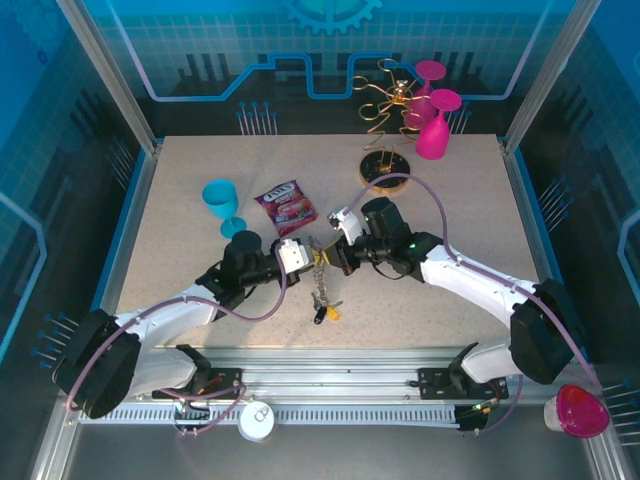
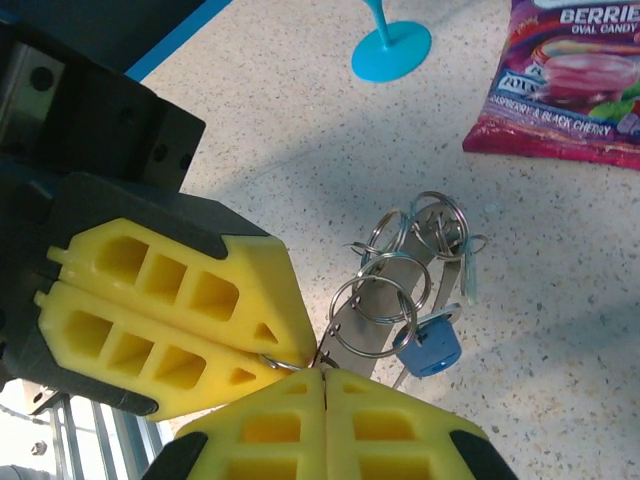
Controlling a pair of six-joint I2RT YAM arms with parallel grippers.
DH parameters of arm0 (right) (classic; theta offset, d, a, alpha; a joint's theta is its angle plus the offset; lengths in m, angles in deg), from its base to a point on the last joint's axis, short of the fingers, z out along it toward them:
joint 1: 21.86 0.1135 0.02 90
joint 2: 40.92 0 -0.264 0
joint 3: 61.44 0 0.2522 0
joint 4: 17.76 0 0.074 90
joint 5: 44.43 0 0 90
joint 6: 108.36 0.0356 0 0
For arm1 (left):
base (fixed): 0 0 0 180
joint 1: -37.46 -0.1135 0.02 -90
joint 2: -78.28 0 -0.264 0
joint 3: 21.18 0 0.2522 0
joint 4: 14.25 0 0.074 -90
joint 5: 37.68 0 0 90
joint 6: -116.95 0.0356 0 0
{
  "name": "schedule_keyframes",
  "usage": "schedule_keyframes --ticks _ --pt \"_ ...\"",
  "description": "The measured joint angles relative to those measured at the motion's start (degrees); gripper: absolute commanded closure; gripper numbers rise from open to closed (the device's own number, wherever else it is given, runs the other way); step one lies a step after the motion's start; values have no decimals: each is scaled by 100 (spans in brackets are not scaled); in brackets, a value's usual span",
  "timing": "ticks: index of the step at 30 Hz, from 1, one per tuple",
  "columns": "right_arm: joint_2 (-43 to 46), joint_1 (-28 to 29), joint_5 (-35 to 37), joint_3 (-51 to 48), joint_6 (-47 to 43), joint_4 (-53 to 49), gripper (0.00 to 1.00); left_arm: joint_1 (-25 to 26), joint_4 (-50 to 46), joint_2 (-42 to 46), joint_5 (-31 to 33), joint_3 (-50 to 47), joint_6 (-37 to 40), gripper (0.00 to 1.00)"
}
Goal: Put the keys on the keyring
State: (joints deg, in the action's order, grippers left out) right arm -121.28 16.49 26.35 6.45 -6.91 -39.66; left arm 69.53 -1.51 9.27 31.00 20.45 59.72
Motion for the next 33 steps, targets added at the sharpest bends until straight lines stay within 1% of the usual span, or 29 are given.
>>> schedule_keyframes --ticks 10,17,28,33 --pt "-120 7 120 0 614 63 100 9 260 -105 133 -98 85 100" --pt "-120 -96 -79 -7 933 142 100 35 385 -105 227 -107 216 100" --pt "-133 -293 -507 -208 1287 354 100 85 634 -105 227 -262 208 100" --pt "-142 -356 -577 -208 1399 409 100 85 728 -105 229 -291 170 100"
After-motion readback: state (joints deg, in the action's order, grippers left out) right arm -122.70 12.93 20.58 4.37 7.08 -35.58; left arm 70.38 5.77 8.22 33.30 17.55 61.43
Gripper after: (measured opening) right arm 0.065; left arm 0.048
